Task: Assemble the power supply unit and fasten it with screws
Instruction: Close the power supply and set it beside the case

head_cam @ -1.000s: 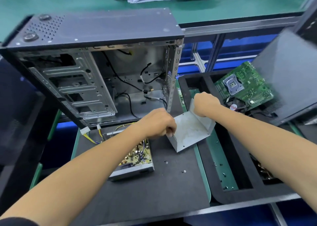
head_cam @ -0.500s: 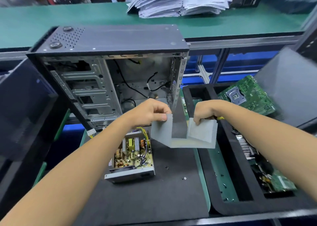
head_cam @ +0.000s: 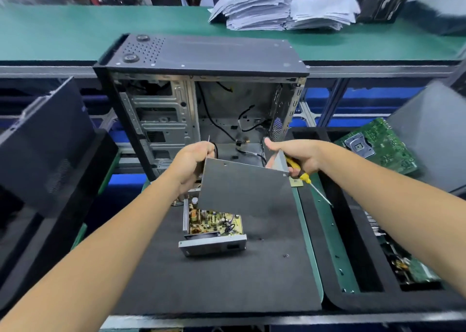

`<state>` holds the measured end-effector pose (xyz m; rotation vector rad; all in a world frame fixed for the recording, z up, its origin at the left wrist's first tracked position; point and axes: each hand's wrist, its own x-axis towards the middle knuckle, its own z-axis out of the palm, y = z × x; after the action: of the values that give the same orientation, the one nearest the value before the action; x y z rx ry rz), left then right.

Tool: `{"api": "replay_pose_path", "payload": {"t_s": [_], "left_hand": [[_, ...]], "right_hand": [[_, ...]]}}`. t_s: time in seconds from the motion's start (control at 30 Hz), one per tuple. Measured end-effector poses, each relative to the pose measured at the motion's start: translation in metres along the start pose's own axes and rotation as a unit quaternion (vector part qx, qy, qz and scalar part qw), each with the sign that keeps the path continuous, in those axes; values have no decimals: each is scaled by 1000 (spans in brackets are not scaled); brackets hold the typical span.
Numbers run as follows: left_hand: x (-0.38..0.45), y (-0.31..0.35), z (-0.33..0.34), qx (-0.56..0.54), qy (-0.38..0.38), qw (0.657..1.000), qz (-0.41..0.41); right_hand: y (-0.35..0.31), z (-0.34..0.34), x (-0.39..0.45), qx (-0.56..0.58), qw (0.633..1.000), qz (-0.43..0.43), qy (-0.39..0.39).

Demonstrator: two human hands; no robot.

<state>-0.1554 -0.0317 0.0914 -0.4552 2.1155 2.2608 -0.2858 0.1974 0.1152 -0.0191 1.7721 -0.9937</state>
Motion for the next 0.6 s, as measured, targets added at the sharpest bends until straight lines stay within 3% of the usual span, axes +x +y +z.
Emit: {"api": "replay_pose_path", "payload": {"t_s": [0.3, 0.43, 0.6], "left_hand": [[-23, -14, -15, -213, 168, 956, -111], [-27, -9, -17, -214, 251, 934, -134], [-34, 0, -32, -182, 241, 937, -173]], "right_hand": [[0, 39, -3, 30, 995, -95, -15], [-1, 52, -5, -12, 987, -155, -37], [-16, 75, -1, -59, 983, -175, -16]]}}
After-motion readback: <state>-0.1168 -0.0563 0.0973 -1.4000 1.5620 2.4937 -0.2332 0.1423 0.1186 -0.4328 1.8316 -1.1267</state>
